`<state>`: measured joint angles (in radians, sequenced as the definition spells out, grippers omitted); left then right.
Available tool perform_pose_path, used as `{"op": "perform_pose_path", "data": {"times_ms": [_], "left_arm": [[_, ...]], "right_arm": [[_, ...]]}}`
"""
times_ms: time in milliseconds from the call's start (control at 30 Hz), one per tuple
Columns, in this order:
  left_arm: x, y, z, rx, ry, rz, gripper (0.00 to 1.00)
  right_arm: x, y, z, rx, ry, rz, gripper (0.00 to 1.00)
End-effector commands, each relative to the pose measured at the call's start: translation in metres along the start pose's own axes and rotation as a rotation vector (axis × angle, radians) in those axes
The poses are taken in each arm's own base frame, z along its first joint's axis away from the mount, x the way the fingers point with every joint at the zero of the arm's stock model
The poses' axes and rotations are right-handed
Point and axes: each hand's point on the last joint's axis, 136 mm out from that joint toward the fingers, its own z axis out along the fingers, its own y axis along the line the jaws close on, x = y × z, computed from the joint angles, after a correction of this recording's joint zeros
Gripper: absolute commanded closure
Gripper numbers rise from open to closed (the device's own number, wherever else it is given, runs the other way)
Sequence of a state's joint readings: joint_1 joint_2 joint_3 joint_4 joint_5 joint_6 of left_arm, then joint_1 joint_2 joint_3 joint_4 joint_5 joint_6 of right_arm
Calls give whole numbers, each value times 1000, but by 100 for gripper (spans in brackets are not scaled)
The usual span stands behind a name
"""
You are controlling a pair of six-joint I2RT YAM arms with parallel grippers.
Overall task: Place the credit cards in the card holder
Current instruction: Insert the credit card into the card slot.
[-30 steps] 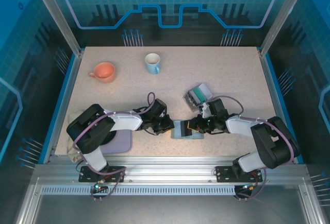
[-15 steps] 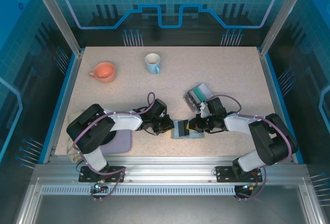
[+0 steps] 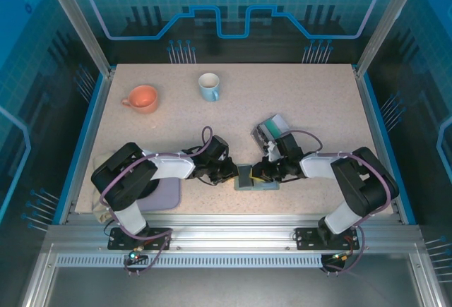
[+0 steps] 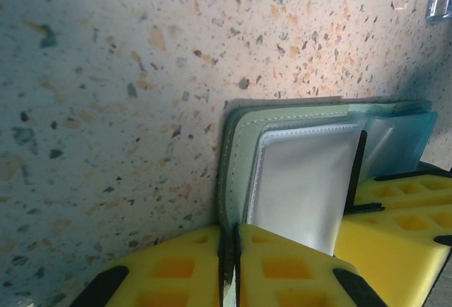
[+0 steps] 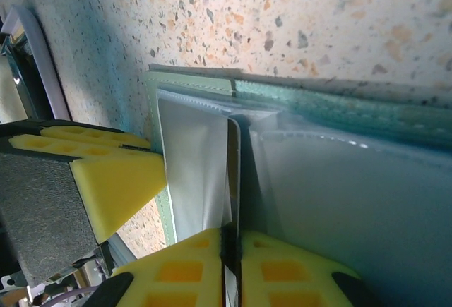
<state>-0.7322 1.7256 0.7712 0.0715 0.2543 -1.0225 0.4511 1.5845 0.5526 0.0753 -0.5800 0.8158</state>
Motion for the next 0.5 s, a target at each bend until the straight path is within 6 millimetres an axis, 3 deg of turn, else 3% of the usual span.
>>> {"op": "perform_pose_path", "data": {"times_ms": [0, 200, 467], "left_arm": [[8, 19, 5, -65, 11, -22, 87], [6, 21, -2, -82, -11, -13, 84], [2, 10, -18, -78, -42, 32, 74]], "right_arm": [[2, 10, 1, 7, 7, -24, 87], [-4, 8, -30, 86, -49, -58, 67], [-39, 13, -102, 314, -198, -210, 53]]}}
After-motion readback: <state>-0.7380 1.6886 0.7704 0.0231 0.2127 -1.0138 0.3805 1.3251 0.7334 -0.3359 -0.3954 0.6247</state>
